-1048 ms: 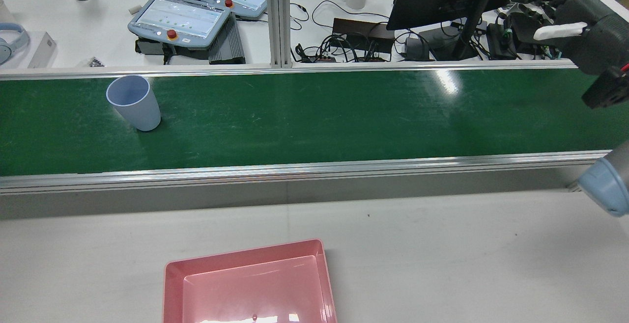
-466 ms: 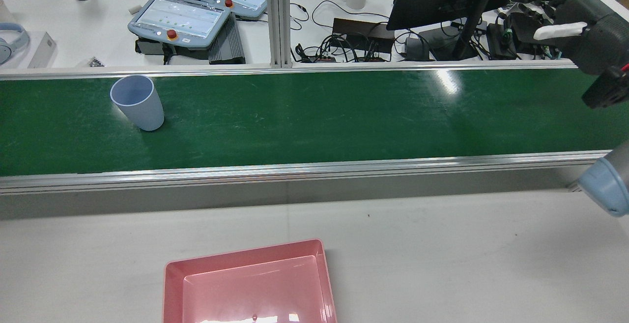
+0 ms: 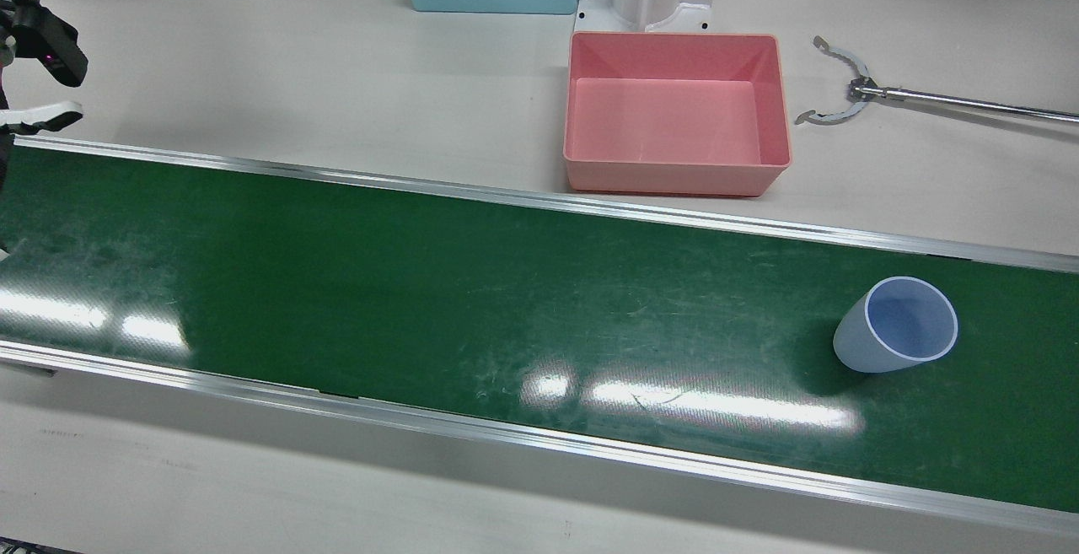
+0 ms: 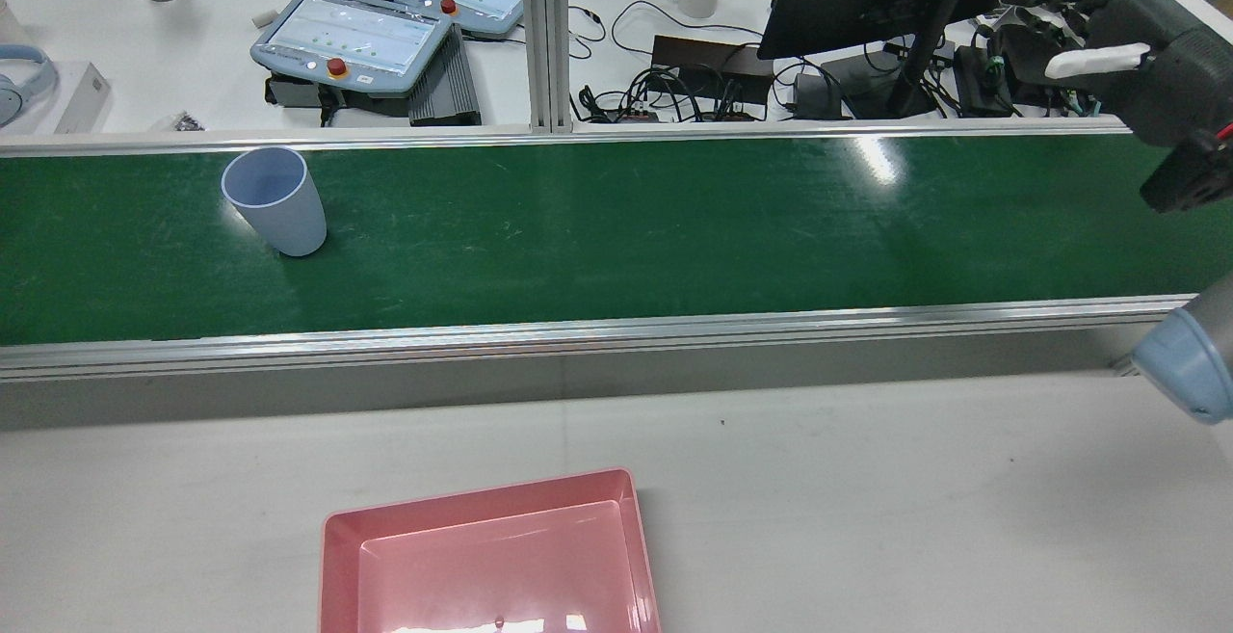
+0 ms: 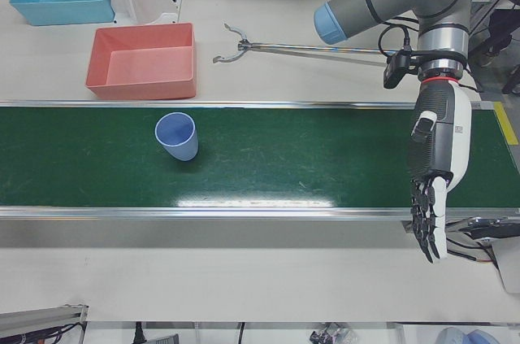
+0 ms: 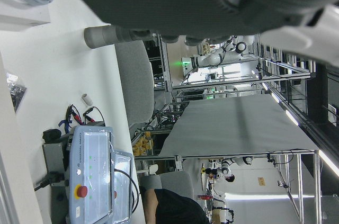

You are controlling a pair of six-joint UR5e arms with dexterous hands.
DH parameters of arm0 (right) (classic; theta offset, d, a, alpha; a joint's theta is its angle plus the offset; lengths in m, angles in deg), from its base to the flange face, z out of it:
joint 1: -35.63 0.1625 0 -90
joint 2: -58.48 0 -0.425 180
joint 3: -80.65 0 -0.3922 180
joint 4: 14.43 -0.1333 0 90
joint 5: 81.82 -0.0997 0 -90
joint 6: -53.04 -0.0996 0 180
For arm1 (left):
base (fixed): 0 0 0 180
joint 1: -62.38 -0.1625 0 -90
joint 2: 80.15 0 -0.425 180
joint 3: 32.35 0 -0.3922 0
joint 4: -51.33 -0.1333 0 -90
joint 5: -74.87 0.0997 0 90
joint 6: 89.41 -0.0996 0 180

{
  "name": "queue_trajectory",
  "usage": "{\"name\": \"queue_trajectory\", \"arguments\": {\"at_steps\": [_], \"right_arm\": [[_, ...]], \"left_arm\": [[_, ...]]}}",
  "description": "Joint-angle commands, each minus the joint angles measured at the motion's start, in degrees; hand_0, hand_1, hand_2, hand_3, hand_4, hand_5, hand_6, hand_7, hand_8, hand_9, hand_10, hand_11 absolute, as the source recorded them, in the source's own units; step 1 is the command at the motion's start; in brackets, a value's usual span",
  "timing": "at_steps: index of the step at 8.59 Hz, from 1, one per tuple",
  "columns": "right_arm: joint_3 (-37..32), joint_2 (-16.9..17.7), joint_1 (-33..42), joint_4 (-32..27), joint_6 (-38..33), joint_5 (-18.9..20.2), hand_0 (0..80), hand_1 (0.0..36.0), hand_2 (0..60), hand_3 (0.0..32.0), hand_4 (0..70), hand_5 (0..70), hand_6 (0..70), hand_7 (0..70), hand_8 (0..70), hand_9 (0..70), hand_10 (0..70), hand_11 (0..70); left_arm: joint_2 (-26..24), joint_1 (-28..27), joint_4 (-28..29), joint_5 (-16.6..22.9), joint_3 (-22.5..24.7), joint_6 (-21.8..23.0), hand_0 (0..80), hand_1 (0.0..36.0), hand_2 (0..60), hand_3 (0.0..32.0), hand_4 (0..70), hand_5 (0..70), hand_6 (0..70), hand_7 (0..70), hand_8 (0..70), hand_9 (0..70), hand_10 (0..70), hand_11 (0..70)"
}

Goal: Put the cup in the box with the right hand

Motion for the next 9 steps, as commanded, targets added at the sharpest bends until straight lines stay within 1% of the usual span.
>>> {"name": "queue_trajectory", "arguments": {"at_steps": [1, 9], "right_arm": [[-0.05, -0.07, 0.00, 0.00, 0.01, 0.00, 56.3, 12.8, 0.0, 0.0, 35.9, 5.3, 10.1, 46.5, 1.3, 10.0, 7.0, 11.9], [0.12, 0.10, -0.26, 0.00, 0.01, 0.09, 56.4, 12.9, 0.0, 0.0, 35.0, 5.3, 9.6, 44.4, 0.9, 9.1, 6.7, 11.5]], "left_arm": [[0.00, -0.08, 0.00, 0.00, 0.00, -0.03, 0.0, 0.0, 0.0, 0.0, 0.0, 0.0, 0.0, 0.0, 0.0, 0.0, 0.0, 0.0], [0.00, -0.08, 0.00, 0.00, 0.00, 0.06, 0.0, 0.0, 0.0, 0.0, 0.0, 0.0, 0.0, 0.0, 0.0, 0.0, 0.0, 0.0]]}}
